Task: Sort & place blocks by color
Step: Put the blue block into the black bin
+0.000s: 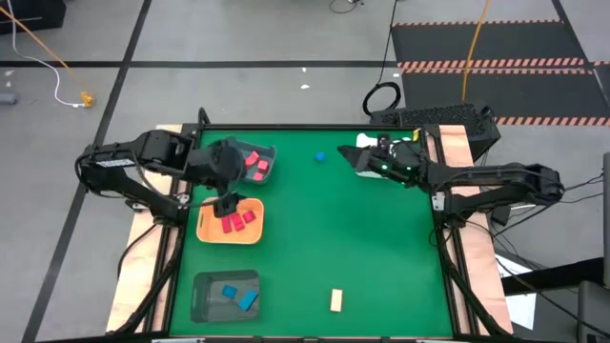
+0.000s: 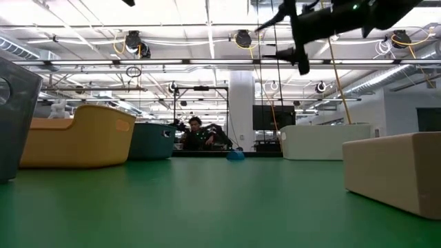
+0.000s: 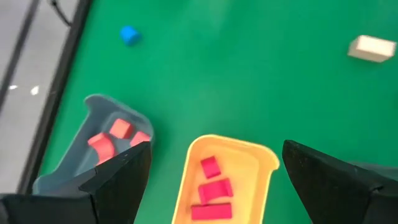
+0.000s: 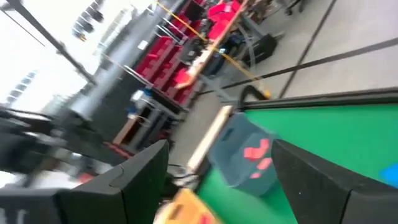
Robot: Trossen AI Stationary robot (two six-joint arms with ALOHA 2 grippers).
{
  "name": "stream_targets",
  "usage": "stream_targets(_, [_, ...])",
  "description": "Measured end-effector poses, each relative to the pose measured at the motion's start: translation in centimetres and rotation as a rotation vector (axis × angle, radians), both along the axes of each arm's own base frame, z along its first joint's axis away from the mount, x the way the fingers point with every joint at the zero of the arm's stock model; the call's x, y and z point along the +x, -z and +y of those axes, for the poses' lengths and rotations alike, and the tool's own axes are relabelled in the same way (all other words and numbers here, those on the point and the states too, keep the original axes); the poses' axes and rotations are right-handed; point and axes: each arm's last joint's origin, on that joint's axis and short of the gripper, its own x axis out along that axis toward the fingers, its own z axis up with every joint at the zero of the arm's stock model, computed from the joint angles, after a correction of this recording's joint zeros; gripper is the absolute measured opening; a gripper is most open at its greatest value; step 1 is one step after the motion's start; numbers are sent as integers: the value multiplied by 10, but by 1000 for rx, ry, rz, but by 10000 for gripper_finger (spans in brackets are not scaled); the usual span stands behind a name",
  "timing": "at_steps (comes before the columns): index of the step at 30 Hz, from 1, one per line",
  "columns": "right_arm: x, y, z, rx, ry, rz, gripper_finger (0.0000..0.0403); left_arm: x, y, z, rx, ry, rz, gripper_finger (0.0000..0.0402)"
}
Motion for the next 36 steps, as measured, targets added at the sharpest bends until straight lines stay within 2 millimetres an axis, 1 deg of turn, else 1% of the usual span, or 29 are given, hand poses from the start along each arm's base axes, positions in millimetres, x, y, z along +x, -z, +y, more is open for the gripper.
stream_targets(5, [11, 20, -13, -67, 31, 136, 279, -17, -4, -7, 54, -62, -20, 360])
stream_targets(8, [19, 27, -18, -89, 34, 189, 279, -29, -2, -9, 58, -91, -42, 360])
stream_targets(11, [32, 24, -21, -135, 27, 218, 279, -38, 5, -9, 34, -122, -65, 360])
stream_targets(13, [42, 19, -24, -184, 18, 236, 279, -43, 11, -10, 15, -137, -95, 360])
stream_targets(17, [58, 14, -31, -264, 7, 346, 279, -51, 23, -12, -23, -145, -168, 360])
stream_targets(19, [63, 15, -38, -264, 5, 435, 279, -55, 29, -12, -39, -141, -211, 360])
stream_targets(23, [70, 27, -50, -213, -10, 651, 279, -61, 41, -13, -66, -123, -297, 360])
stream_targets(27, [78, 39, -61, -158, -22, 792, 279, -67, 51, -13, -97, -113, -371, 360])
stream_targets(33, [98, 54, -70, -141, -34, 860, 279, -74, 57, -13, -130, -113, -440, 360])
stream_targets(36, [102, 67, -76, -141, -44, 913, 279, -74, 57, -13, -133, -109, -442, 360])
